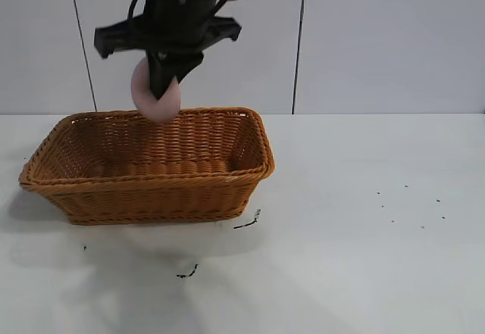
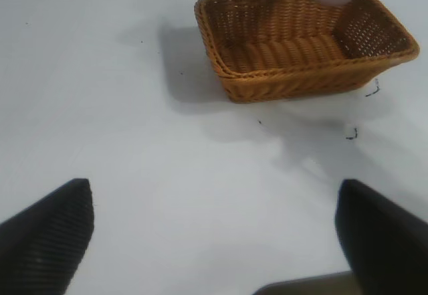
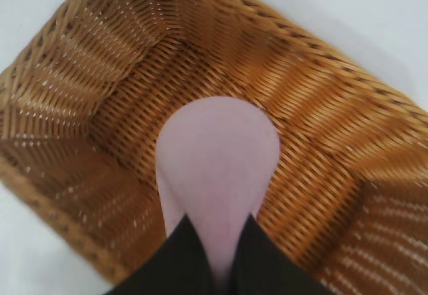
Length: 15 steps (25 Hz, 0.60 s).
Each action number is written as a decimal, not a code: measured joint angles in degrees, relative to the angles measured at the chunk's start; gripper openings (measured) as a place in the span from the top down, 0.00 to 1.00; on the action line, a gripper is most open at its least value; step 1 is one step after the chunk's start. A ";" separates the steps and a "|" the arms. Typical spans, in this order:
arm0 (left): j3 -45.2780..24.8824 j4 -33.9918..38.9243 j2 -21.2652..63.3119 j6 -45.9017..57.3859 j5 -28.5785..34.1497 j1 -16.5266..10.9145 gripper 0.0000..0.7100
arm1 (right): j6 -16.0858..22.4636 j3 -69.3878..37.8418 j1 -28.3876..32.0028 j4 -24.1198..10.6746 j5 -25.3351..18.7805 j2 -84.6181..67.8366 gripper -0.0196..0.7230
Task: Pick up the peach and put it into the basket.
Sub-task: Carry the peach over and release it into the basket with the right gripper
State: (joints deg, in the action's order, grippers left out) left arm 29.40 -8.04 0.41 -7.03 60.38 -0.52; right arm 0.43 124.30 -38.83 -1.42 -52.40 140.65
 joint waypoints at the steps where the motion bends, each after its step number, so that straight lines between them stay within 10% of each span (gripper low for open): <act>1: 0.00 0.00 0.00 0.00 0.00 0.00 0.02 | 0.00 0.00 0.00 0.15 0.00 0.29 0.97; 3: 0.00 0.00 0.00 0.00 0.00 0.00 0.02 | 0.00 0.00 0.00 0.56 -0.07 0.44 0.84; 8: 0.00 0.00 0.00 0.00 0.00 0.00 0.02 | -0.04 0.00 0.00 -0.37 -0.23 -0.25 0.15; 15: 0.00 0.00 0.00 0.00 0.00 0.00 0.02 | -0.04 0.00 0.67 -3.06 -2.47 -7.15 0.05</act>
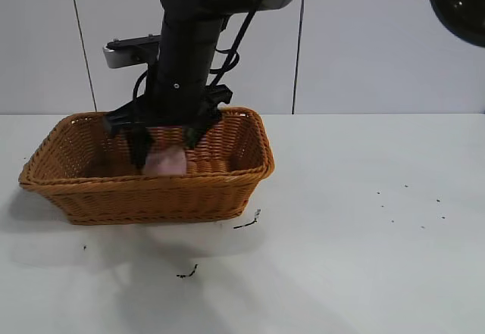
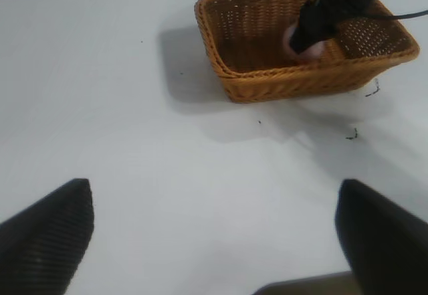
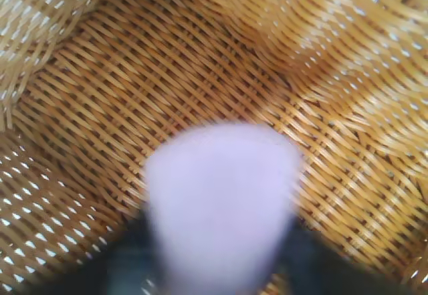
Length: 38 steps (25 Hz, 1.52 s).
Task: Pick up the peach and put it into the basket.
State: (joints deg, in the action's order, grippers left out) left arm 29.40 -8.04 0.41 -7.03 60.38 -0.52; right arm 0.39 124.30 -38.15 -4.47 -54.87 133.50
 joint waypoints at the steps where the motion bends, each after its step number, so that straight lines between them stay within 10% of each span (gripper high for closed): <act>1: 0.00 0.00 0.00 0.00 0.00 0.00 0.02 | 0.17 0.06 0.43 0.00 -0.68 -1.10 0.05; 21: 0.00 0.00 0.00 0.00 0.00 0.00 0.02 | 2.58 0.36 38.75 2.84 -11.93 -3.70 0.04; 38: 0.00 0.00 0.00 0.00 0.00 0.00 0.02 | -0.75 -5.67 37.00 6.26 -14.43 -17.09 0.04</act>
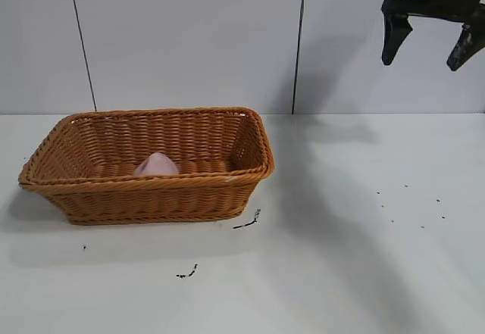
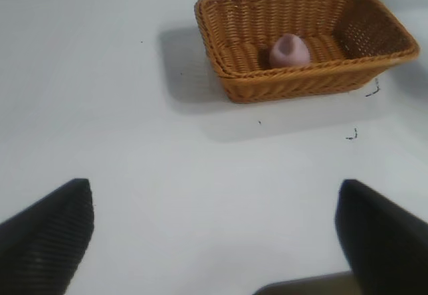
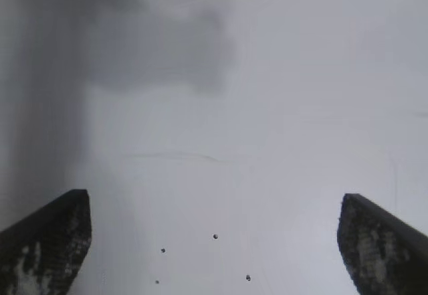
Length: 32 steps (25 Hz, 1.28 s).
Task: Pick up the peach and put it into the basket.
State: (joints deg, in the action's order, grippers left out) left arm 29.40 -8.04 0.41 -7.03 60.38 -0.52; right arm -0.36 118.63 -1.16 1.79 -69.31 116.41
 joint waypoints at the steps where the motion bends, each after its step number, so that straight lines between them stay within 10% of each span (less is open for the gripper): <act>1: 0.00 0.00 0.00 0.00 0.00 0.00 0.02 | 0.36 -2.18 0.00 -0.47 0.00 -1.91 0.04; 15: 0.00 0.00 0.00 0.00 0.00 0.00 0.02 | 0.36 -58.09 0.00 -1.00 -0.02 -58.17 0.04; 20: 0.00 0.00 0.00 0.00 0.00 0.00 0.02 | 0.36 -75.32 0.00 -1.24 6.08 -83.91 0.04; 32: 0.00 0.00 0.00 0.00 0.00 0.00 0.02 | 0.36 -90.80 0.00 -1.79 10.95 -116.51 0.04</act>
